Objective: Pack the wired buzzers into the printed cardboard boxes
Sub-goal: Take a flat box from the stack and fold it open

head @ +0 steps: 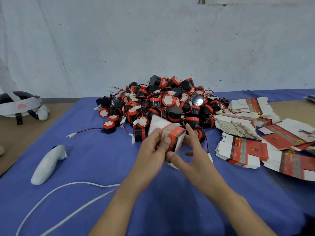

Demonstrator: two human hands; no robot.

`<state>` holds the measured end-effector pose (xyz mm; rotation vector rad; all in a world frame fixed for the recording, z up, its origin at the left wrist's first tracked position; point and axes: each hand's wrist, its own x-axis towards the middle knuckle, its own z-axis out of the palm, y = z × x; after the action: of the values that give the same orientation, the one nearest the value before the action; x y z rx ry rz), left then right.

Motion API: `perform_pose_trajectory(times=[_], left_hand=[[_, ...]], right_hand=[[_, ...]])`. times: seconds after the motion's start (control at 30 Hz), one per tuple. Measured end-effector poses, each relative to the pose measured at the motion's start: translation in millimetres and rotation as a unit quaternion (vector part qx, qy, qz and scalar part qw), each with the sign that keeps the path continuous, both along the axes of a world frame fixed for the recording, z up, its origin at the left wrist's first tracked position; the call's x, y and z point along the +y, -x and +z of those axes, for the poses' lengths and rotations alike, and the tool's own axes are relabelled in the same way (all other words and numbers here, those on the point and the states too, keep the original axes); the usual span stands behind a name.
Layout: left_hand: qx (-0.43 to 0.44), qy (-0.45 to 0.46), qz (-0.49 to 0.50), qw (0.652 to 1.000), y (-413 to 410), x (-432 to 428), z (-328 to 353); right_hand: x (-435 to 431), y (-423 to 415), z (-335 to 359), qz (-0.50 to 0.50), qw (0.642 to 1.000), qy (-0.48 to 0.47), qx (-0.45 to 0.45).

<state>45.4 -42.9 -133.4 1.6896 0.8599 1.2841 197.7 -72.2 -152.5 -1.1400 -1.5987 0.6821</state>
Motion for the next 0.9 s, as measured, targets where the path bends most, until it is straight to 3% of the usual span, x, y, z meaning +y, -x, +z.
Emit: perform_pose_trajectory(times=[0.07, 0.17, 0.23, 0.37, 0.5, 0.63, 0.77, 0.83, 0.9], left_hand=[[0.167, -0.149, 0.04, 0.974, 5.7, 1.1, -1.1], [0.345, -0.298, 0.081, 0.886, 11.0, -4.6, -1.9], [0.395, -0.328, 0.074, 0.855, 12.0, -8.1, -4.9], [0.418, -0.328, 0.066, 0.844, 13.6, -8.5, -12.8], [0.378, -0.327, 0.084, 0.862, 15.6, -12.1, -15.1], [0.271, -0.297, 0.18, 0.898, 22.4, -14.4, -10.6], [0.129, -0.115, 0.183, 0.968, 32.5, -11.9, -13.7], [0.118, -0.042, 0.139, 0.982, 37.1, -12.2, -16.4], [0.125, -0.034, 0.116, 0.985, 40.4, -13.7, -17.4]], right_hand=[[2.5, -5.7, -2.0, 0.026, 0.999, 0.027, 0.018], [3.9, -8.7, -2.2, 0.04, 0.998, 0.056, 0.005], [4.7, -9.0, -3.4, 0.041, 0.997, 0.067, -0.008], [9.4, -14.9, -6.0, 0.023, 0.995, 0.09, -0.021], [10.4, -19.0, -8.1, 0.014, 0.993, 0.114, -0.022], [11.6, -22.2, -12.0, 0.021, 0.99, 0.138, -0.001], [10.3, -23.2, -8.9, 0.053, 0.988, 0.134, 0.049], [9.6, -22.4, -8.8, 0.068, 0.988, 0.124, 0.062], [8.8, -20.8, -9.7, 0.085, 0.987, 0.118, 0.072]])
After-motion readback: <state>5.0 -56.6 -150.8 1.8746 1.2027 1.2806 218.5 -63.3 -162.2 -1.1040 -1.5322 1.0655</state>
